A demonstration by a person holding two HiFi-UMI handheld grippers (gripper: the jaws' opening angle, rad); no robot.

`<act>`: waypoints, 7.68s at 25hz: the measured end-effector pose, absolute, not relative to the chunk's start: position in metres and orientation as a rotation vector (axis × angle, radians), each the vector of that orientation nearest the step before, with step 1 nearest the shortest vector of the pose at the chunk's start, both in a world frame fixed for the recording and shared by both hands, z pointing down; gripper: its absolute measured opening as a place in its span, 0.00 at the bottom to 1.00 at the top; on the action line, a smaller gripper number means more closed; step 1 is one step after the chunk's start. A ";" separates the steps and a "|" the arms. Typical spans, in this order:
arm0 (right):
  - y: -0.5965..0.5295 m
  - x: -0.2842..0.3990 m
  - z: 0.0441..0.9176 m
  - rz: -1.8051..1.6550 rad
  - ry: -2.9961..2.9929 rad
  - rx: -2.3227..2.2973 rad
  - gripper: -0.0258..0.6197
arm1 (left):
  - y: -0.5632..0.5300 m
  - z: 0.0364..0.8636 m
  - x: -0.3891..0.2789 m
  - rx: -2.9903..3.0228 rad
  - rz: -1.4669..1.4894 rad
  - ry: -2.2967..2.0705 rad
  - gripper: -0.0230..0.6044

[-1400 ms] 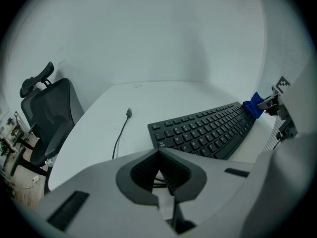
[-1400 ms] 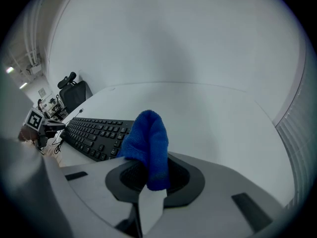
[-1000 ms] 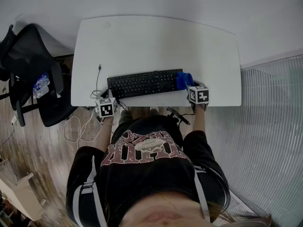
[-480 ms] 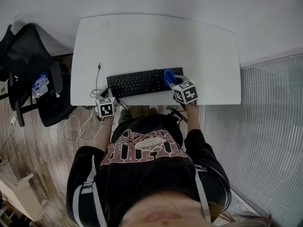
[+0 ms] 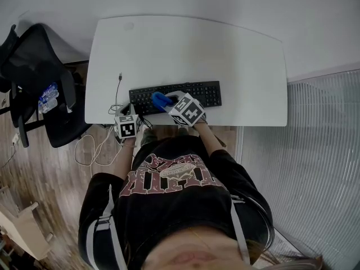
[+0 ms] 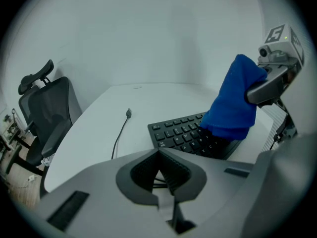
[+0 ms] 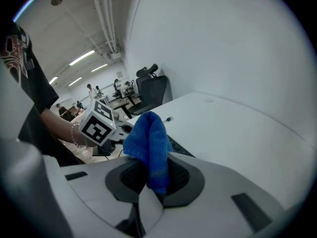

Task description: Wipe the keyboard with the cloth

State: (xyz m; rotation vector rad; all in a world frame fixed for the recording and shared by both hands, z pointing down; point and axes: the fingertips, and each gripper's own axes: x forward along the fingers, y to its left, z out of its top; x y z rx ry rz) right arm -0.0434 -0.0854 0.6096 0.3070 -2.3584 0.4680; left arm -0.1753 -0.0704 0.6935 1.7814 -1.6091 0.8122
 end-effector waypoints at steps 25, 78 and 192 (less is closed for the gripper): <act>-0.042 -0.138 0.644 0.624 -2.373 0.087 0.14 | -0.071 0.692 -0.177 1.779 0.782 -1.626 0.09; -0.092 -0.016 0.674 0.581 -2.272 0.389 0.14 | -0.070 0.694 -0.174 1.766 0.837 -1.641 0.09; -0.134 0.287 0.647 0.708 -2.023 1.211 0.14 | -0.070 0.688 -0.171 1.756 0.857 -1.675 0.09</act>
